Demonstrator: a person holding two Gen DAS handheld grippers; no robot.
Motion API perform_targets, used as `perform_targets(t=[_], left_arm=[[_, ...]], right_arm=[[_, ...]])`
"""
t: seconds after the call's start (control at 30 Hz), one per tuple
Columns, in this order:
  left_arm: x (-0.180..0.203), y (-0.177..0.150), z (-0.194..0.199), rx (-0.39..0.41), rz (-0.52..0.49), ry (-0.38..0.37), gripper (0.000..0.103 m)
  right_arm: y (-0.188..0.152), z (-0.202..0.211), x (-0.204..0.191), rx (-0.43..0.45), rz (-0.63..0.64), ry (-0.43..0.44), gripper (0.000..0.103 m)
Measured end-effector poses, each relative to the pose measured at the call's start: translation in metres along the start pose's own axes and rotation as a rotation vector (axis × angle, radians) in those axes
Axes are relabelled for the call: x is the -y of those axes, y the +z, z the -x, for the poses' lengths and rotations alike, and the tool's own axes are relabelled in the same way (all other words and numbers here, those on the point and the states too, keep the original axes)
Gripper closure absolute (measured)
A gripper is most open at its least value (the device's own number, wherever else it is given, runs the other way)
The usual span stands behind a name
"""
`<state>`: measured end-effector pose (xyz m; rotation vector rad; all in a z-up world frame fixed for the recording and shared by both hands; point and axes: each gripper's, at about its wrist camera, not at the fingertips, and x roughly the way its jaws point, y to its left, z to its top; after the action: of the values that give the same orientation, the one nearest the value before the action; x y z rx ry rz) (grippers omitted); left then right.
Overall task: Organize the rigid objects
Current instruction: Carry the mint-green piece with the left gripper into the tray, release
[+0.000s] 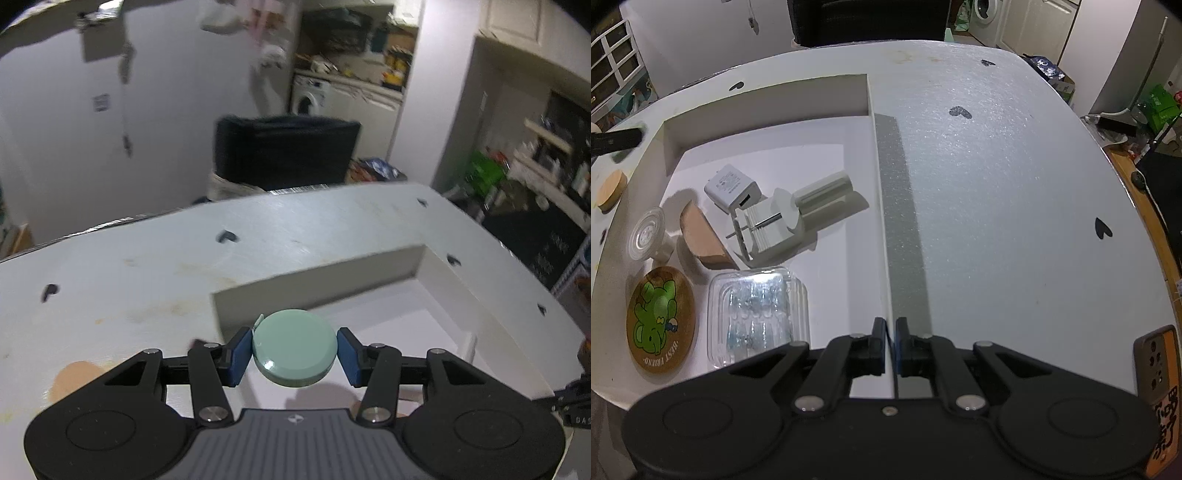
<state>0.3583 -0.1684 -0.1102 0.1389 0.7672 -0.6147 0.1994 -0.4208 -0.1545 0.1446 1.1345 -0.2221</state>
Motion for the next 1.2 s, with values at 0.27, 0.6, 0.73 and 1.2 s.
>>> perform_targets(t=[0.27,0.6,0.73,1.2], left_arm=[[0.011,-0.001,-0.034,-0.090,-0.085,-0.005,0.052],[0.017,-0.007,-0.057,-0.166,-0.150,0.022,0.052],[0.016,-0.007,-0.059,-0.173,-0.142,0.033,0.050],[0.015,-0.010,-0.042,-0.157,-0.098,0.018,0.013]], right_arm=[[-0.001,-0.001,0.000,-0.002,-0.004,0.003,0.098],[0.000,-0.003,0.001,-0.004,-0.008,0.006,0.097],[0.000,-0.004,0.001,-0.005,-0.010,0.006,0.097],[0.000,-0.005,0.000,-0.004,-0.011,0.002,0.097]])
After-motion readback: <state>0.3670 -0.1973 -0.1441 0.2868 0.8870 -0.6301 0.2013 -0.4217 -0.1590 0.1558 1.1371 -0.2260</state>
